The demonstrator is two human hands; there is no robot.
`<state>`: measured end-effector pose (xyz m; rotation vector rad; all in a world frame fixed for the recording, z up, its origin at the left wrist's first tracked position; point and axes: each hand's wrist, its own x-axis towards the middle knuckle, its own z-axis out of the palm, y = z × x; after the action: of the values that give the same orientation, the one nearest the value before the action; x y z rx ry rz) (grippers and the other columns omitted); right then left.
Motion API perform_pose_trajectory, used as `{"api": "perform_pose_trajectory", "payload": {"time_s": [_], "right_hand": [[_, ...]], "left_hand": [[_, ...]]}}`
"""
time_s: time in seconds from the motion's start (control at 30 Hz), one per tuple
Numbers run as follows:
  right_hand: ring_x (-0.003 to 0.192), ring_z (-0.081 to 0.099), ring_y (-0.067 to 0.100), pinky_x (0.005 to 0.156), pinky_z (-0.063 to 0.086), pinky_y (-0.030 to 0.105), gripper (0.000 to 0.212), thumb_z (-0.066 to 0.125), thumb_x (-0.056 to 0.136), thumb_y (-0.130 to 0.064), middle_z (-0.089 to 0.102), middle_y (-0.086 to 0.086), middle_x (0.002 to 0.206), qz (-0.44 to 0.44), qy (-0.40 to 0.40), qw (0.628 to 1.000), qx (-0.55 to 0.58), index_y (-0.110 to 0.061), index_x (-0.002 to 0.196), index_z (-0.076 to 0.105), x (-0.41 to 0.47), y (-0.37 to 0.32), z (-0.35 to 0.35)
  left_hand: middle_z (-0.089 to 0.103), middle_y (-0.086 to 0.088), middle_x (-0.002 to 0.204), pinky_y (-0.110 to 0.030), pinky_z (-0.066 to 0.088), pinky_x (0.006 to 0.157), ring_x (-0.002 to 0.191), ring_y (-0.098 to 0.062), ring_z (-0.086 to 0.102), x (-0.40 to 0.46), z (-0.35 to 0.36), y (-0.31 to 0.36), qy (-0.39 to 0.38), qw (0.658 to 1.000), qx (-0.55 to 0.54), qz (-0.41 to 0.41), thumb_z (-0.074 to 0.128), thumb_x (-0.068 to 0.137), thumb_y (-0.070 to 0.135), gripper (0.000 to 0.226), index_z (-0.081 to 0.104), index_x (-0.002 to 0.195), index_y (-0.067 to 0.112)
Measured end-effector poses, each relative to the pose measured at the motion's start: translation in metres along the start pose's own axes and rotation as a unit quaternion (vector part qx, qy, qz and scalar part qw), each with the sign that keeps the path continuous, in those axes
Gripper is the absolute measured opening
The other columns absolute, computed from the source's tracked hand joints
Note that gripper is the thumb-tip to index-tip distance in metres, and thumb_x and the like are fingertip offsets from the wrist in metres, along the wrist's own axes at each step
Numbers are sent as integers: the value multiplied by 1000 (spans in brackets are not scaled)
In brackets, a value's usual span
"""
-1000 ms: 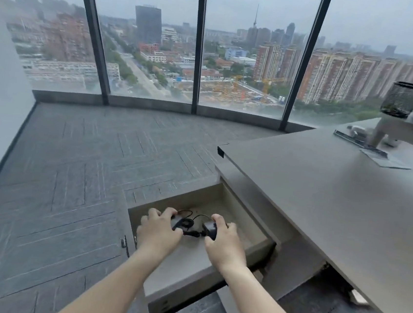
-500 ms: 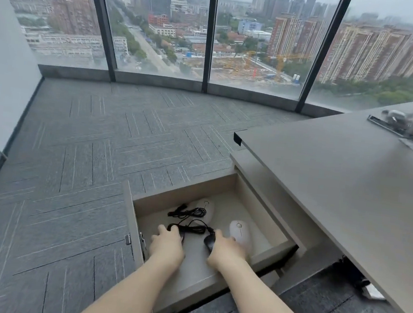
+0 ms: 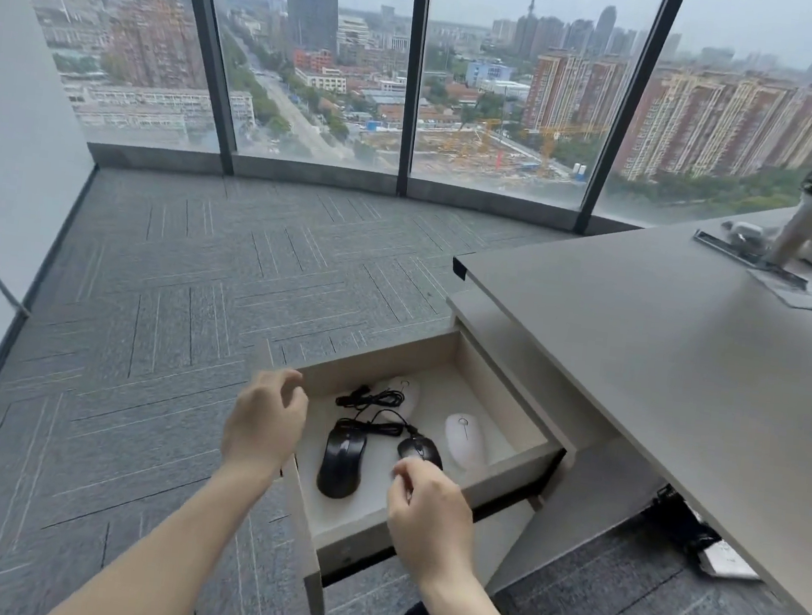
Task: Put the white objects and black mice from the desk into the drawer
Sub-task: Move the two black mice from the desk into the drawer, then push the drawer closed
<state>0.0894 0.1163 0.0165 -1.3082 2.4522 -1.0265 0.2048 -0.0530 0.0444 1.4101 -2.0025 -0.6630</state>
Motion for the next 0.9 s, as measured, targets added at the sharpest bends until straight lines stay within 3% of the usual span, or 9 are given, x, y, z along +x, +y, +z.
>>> {"api": "perform_pose_trajectory", "payload": {"time_s": [0.07,0.2,0.3,0.4,0.5,0.67,0.9], "right_hand": [[73,60,12,64,48,29,21,44,95,-27,67,-4,81,-1,-17,1000,24,-21,87,63,-24,-9,7],[80,61,13,71,52,33,14,46,88,-26,66,-7,88,20,-87,994,57,-24,92,59,-59,-14,24],[103,60,17,86,52,38,30,48,84,-30,63,-7,114,25,-178,983,36,-31,113,53,-76,-9,35],[115,56,20,89,48,41,50,55,81,-53,56,-7,124,30,-226,974,8,-34,126,45,-82,-7,43],[105,60,21,84,51,40,49,53,81,-67,59,-7,115,44,-202,978,-10,-33,116,48,-81,-9,52],[90,64,17,77,54,40,31,47,87,-59,65,-10,102,58,-136,989,-6,-31,99,51,-76,-8,49],[80,66,16,68,56,36,22,48,88,-52,68,-10,92,121,-80,989,10,-31,91,52,-55,31,24]], "left_hand": [[64,-8,121,-36,48,80,103,-23,61,-7,-9,-20,4,999,-27,-39,47,94,24,30,61,119,16],[60,-11,129,-40,48,94,114,-28,58,-30,-12,-53,-65,984,-107,-128,45,96,21,36,55,129,12],[60,-7,127,-45,50,93,107,-28,60,-49,-7,-62,-115,952,-212,-189,41,98,15,40,51,136,12],[63,-4,114,-44,46,90,99,-25,61,-65,-1,-54,-147,915,-304,-222,35,98,9,36,55,127,20],[65,2,111,-38,46,85,101,-20,60,-71,9,-49,-146,905,-327,-229,34,96,6,44,56,128,27],[64,9,117,-30,45,75,106,-16,59,-73,22,-39,-161,899,-344,-217,34,94,5,52,49,138,29],[54,7,139,-38,42,92,126,-19,51,-62,65,-6,-241,879,-358,-200,36,95,9,54,40,145,31]]}}
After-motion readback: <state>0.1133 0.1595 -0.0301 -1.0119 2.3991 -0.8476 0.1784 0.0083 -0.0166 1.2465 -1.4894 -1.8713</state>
